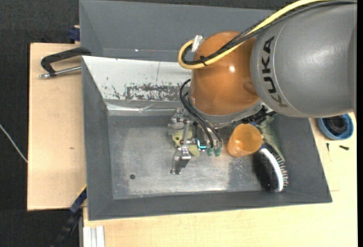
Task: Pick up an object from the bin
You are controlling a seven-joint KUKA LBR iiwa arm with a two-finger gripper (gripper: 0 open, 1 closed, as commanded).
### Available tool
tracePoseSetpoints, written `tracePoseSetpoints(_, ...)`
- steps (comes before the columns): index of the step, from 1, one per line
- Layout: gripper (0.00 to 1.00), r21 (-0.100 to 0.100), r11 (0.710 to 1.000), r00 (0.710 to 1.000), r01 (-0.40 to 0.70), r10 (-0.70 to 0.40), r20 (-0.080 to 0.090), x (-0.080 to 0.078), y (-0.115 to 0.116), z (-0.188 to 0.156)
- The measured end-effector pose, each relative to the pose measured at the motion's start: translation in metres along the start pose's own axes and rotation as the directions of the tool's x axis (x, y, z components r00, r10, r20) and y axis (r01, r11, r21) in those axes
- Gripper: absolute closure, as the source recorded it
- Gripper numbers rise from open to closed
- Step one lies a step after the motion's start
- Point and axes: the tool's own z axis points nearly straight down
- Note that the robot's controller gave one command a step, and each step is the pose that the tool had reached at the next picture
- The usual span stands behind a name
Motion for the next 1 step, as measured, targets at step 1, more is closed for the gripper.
tracePoseSetpoints(1, 0.0, 0.003, 1.0, 1.0, 0.017, -0.017, 0.002, -0.041, -0.0596, 0.0906)
